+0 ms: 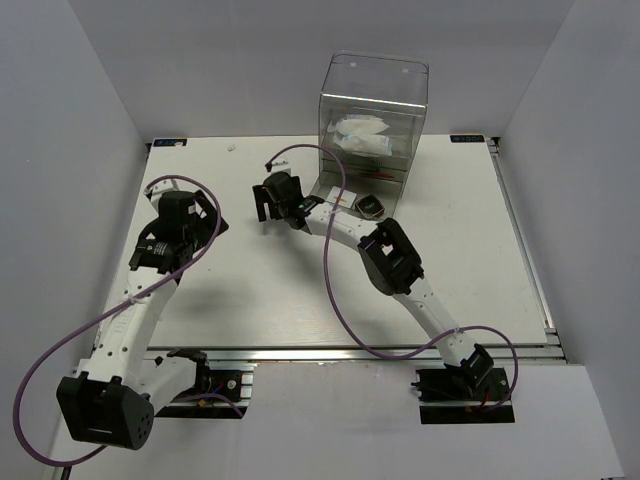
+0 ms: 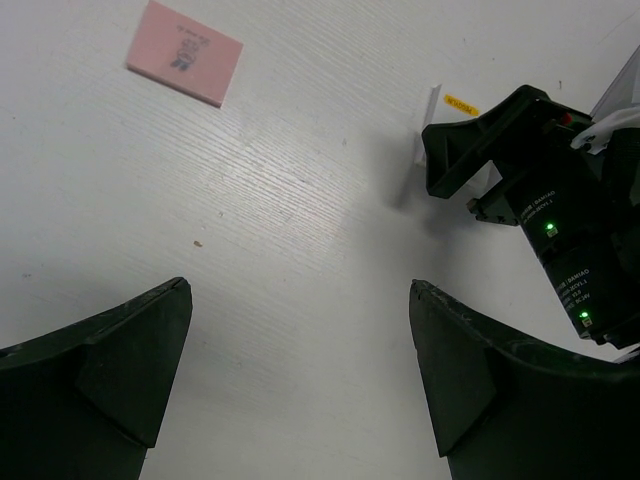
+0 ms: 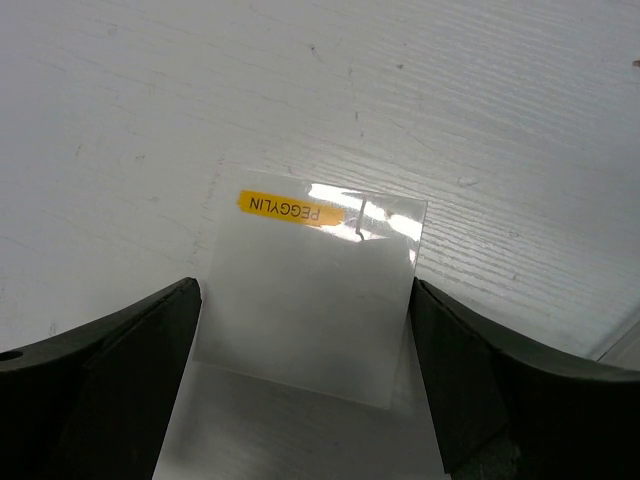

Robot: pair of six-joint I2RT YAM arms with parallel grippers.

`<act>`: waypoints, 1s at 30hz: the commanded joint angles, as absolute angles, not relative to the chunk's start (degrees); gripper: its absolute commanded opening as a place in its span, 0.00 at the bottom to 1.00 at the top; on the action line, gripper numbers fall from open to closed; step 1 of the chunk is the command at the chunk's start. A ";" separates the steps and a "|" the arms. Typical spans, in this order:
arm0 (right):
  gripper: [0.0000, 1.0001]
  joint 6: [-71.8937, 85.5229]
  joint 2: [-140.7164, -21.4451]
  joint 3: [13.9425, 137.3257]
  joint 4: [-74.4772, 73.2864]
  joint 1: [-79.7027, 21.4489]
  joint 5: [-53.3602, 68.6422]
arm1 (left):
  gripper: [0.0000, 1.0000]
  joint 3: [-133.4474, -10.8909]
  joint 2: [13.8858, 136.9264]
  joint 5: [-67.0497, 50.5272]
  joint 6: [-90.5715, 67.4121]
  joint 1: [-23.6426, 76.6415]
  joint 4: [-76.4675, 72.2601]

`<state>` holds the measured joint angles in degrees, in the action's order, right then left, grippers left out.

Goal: Organize the makeup

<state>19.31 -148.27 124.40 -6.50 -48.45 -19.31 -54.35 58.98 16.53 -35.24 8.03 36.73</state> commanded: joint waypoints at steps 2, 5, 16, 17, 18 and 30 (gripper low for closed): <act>0.89 17.67 -148.54 126.65 -8.08 -49.31 -17.67 | 0.98 -54.41 57.92 16.08 -35.60 7.82 34.63; 0.89 17.32 -148.45 126.22 -10.10 -49.31 -16.35 | 0.98 -54.23 57.39 16.43 -35.51 7.82 34.72; 0.89 14.69 -145.38 119.63 -11.87 -49.22 -9.51 | 0.98 -51.86 54.14 16.88 -36.82 7.82 35.68; 0.90 13.89 -145.02 118.92 -11.34 -49.31 -8.27 | 0.98 -51.42 53.71 16.79 -37.09 7.82 35.68; 0.89 13.45 -144.67 118.48 -11.42 -49.31 -6.52 | 0.98 -51.24 53.53 16.79 -37.26 7.82 35.60; 0.89 7.48 -139.58 110.93 -17.13 -49.31 -2.99 | 0.98 -49.40 51.33 17.23 -38.32 7.91 35.86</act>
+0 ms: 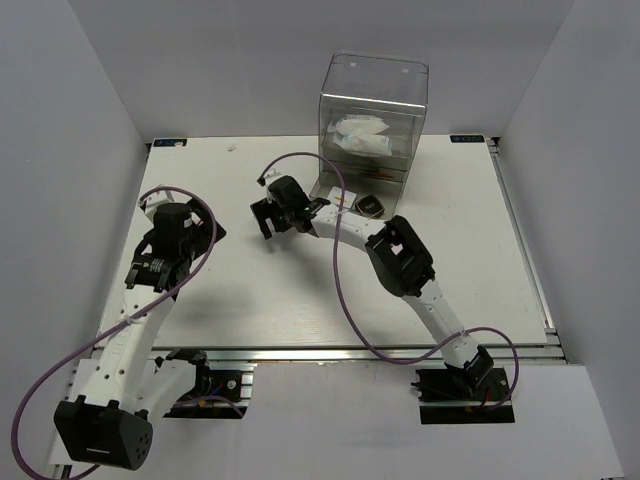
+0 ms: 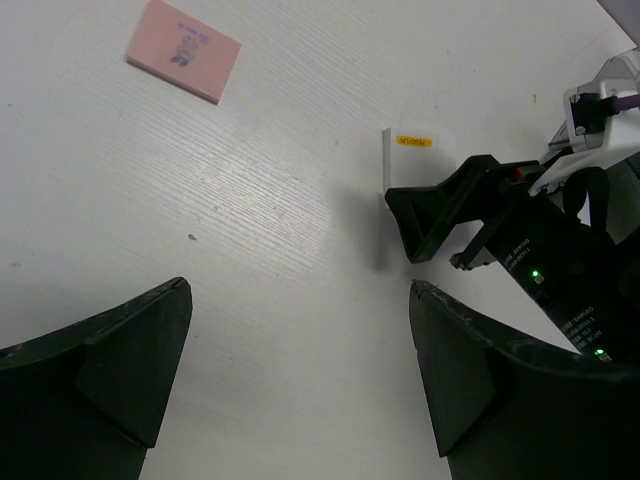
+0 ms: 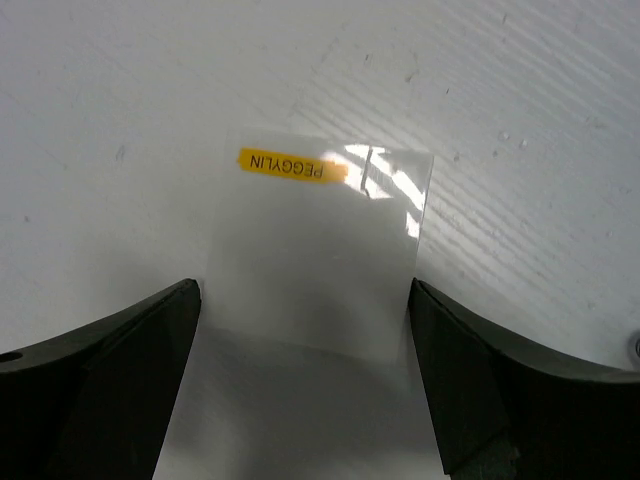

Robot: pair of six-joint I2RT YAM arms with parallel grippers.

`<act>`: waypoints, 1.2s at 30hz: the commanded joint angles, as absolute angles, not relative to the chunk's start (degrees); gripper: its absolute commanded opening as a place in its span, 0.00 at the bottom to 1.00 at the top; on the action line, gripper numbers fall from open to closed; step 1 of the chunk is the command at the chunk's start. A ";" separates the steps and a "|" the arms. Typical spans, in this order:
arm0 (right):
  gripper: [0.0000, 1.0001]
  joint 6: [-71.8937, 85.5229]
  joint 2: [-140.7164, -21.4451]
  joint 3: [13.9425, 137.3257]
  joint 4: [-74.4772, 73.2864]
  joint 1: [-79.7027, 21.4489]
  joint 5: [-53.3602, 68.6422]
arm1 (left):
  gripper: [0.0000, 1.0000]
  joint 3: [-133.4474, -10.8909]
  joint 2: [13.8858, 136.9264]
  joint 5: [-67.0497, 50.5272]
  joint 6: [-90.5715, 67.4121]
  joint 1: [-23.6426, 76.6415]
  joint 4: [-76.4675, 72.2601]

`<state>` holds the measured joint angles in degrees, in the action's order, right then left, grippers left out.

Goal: Organize the makeup

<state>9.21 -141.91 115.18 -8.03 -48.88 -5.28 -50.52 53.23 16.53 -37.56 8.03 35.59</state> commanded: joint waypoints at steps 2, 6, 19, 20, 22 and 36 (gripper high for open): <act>0.89 5.46 -138.17 106.38 -17.58 -49.31 -3.25 | 0.98 -48.96 50.72 17.23 -38.76 7.82 35.68; 0.89 1.50 -133.96 100.30 -19.16 -49.31 -3.87 | 0.98 -48.34 50.01 17.14 -39.29 7.82 35.68; 0.89 -2.74 -133.40 106.02 -20.46 -49.31 2.47 | 0.98 -48.34 49.48 17.05 -39.99 7.82 36.38; 0.89 -1.51 -135.68 109.91 -24.74 -49.31 2.11 | 0.98 -48.51 49.40 17.05 -39.99 7.82 36.65; 0.89 -0.79 -139.39 113.81 -24.79 -49.39 2.72 | 0.98 -48.51 49.22 17.49 -40.17 7.82 37.00; 0.89 9.58 -145.46 119.88 -21.71 -49.57 -2.37 | 0.98 -48.78 49.30 18.11 -40.78 7.82 38.76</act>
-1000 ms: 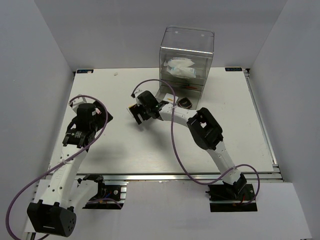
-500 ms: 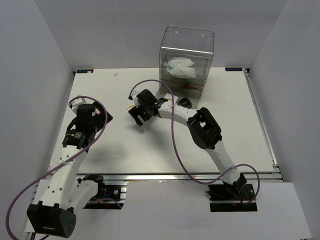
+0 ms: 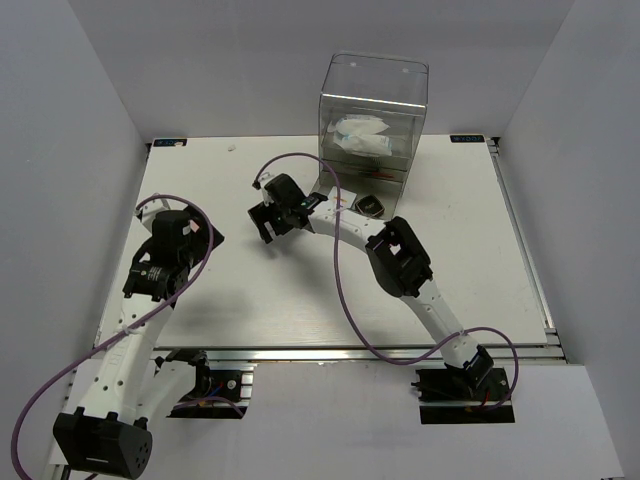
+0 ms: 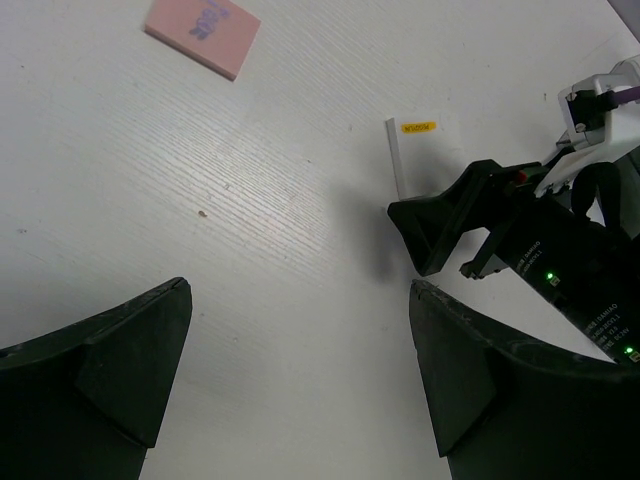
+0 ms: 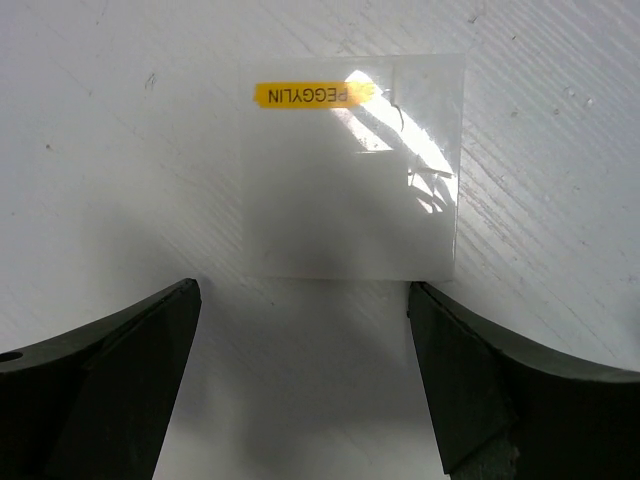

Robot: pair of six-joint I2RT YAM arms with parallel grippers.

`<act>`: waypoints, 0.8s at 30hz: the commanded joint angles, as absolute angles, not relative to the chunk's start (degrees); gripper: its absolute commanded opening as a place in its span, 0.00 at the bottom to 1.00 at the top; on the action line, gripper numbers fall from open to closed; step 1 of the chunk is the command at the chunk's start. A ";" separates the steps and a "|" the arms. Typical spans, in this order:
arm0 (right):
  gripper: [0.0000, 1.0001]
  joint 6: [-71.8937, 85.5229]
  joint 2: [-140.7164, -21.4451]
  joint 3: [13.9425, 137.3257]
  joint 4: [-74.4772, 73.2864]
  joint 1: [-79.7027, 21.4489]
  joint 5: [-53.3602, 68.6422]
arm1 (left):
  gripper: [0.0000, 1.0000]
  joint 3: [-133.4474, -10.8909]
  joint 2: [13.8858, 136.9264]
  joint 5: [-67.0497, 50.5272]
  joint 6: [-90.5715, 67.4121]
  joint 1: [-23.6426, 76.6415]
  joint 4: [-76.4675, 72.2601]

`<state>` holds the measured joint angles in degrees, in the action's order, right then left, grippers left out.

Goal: Organize the makeup

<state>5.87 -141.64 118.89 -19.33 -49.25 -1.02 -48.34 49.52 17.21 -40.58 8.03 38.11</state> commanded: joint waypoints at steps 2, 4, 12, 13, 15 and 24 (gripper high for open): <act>0.89 9.32 -145.81 120.15 -21.36 -49.57 -2.55 | 0.98 -49.13 49.92 18.11 -40.61 7.82 38.76; 0.89 6.95 -145.81 120.23 -20.92 -49.57 -2.90 | 0.98 -49.22 50.36 18.19 -40.52 7.82 38.67; 0.89 2.20 -142.82 116.37 -22.85 -48.08 -5.01 | 0.98 -48.61 51.41 17.93 -40.87 7.82 37.27; 0.89 2.20 -142.56 116.02 -22.94 -47.90 -5.01 | 0.98 -48.52 51.59 17.84 -40.87 7.82 37.09; 0.89 1.85 -142.56 116.01 -22.94 -47.29 -4.40 | 0.98 -48.52 51.94 17.67 -40.87 7.82 36.65; 0.89 -2.45 -146.34 121.90 -22.06 -45.79 6.40 | 0.98 -49.22 53.61 17.31 -40.34 7.82 36.04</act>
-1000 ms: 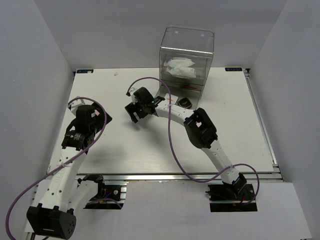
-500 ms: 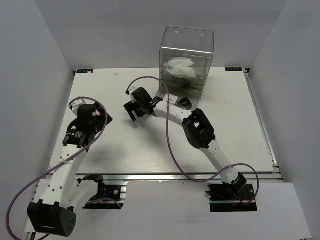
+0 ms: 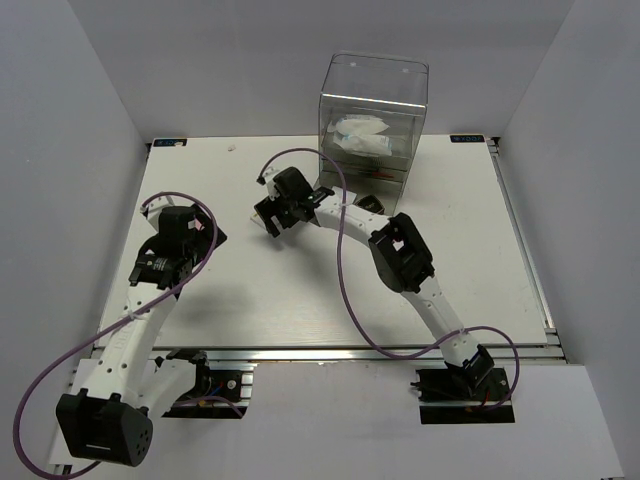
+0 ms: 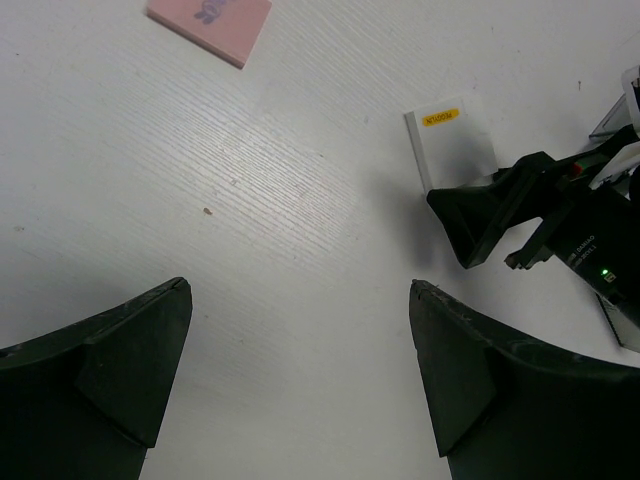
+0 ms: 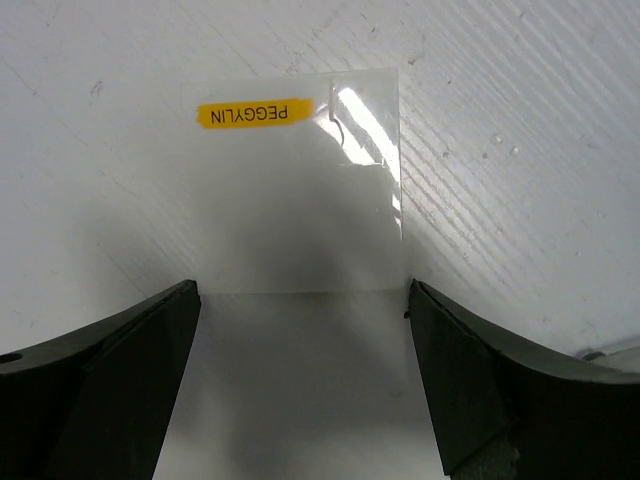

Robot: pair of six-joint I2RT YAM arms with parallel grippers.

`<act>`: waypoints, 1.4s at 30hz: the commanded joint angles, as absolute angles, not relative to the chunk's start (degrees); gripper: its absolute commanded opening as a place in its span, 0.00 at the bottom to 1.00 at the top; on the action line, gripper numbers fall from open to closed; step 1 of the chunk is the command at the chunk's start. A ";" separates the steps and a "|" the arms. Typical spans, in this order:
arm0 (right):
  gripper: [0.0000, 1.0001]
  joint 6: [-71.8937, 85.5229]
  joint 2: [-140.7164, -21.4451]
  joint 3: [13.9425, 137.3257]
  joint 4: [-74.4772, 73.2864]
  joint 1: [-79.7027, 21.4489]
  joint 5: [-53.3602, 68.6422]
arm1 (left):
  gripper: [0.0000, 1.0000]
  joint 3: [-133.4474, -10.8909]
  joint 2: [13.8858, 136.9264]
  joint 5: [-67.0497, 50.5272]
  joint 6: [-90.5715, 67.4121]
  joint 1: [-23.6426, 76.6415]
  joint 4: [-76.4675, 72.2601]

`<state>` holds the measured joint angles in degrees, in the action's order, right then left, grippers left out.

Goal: Organize the makeup

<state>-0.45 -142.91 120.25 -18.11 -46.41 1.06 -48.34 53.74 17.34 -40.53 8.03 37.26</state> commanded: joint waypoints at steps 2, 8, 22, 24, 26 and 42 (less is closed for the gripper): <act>0.89 -3.25 -146.95 122.34 -21.54 -45.70 8.43 | 0.98 -49.39 53.61 17.31 -40.52 7.82 36.21; 0.89 -5.27 -149.85 126.29 -21.53 -45.79 9.32 | 0.98 -49.31 53.44 17.49 -40.52 7.82 36.65; 0.50 -5.71 -150.03 125.95 -23.82 -46.76 5.19 | 0.98 -50.71 54.84 17.23 -40.08 7.82 36.12; 0.36 -5.80 -149.51 124.55 -23.82 -46.76 5.36 | 0.98 -50.80 54.76 17.23 -40.08 7.82 36.12; 0.23 -5.97 -147.84 123.40 -22.86 -46.76 7.02 | 0.98 -50.54 54.67 17.05 -40.43 7.82 35.86; 0.04 -6.77 -113.32 96.34 -11.69 -40.53 24.88 | 0.98 -48.87 57.13 15.21 -40.70 7.82 30.68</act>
<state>-6.52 -120.81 98.10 -14.13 -42.74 21.85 -48.58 57.06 15.81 -40.99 8.03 32.91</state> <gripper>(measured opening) 0.799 0.983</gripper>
